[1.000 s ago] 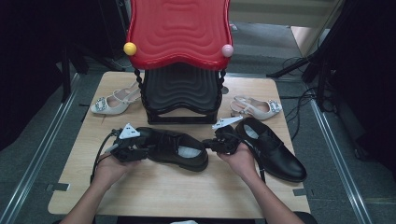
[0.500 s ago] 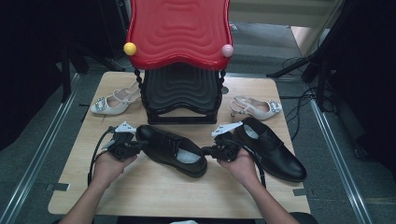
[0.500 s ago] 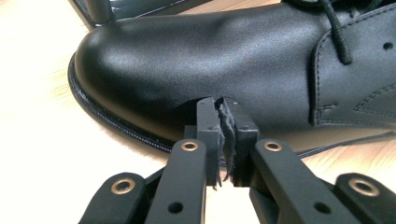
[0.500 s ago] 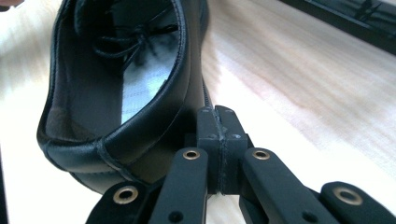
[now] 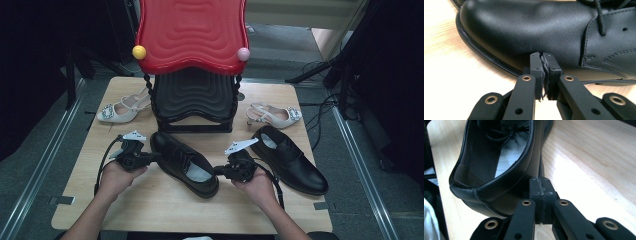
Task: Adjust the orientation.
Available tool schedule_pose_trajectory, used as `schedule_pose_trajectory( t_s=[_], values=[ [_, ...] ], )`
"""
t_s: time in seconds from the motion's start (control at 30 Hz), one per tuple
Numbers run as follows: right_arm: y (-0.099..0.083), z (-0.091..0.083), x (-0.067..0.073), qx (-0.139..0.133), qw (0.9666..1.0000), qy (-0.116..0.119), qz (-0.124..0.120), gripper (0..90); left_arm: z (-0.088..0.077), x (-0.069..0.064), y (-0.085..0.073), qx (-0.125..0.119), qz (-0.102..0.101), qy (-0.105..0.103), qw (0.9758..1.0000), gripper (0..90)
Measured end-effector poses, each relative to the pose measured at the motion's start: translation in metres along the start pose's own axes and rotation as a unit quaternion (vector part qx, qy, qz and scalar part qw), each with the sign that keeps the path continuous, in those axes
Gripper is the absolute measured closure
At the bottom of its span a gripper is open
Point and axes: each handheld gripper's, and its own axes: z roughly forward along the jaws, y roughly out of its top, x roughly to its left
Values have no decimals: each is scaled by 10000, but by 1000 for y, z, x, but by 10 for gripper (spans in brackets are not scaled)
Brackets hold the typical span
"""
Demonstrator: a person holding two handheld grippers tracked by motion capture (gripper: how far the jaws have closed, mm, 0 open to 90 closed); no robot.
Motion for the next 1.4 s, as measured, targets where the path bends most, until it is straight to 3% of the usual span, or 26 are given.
schedule_pose_trajectory(
  t_s=[0.2,0.47,0.53,0.7,0.97,1.03,1.27,1.4],
  values=[
    [-4,0,7,38,9999,148,38,900,4,-4,4,17,150,104,9998,870],
    [-8,2,25,154,9995,239,-122,900,9,-7,10,-34,194,-26,9998,893],
    [-8,1,24,96,9996,232,-126,890,9,-6,11,-17,221,-35,9997,890],
    [-3,-2,14,-154,9999,74,-6,900,2,2,11,-74,28,-44,10000,877],
    [15,9,0,-380,9992,-96,42,900,6,-4,-6,316,3,-192,9993,878],
    [19,14,-1,-400,9992,-50,58,900,8,-7,-8,358,58,-143,9992,877],
    [25,32,4,-230,9996,85,114,900,11,-11,-11,274,-33,-145,9995,892],
    [24,31,6,-158,9997,59,165,900,10,-14,-11,310,-14,-201,9993,900]
  ],
)
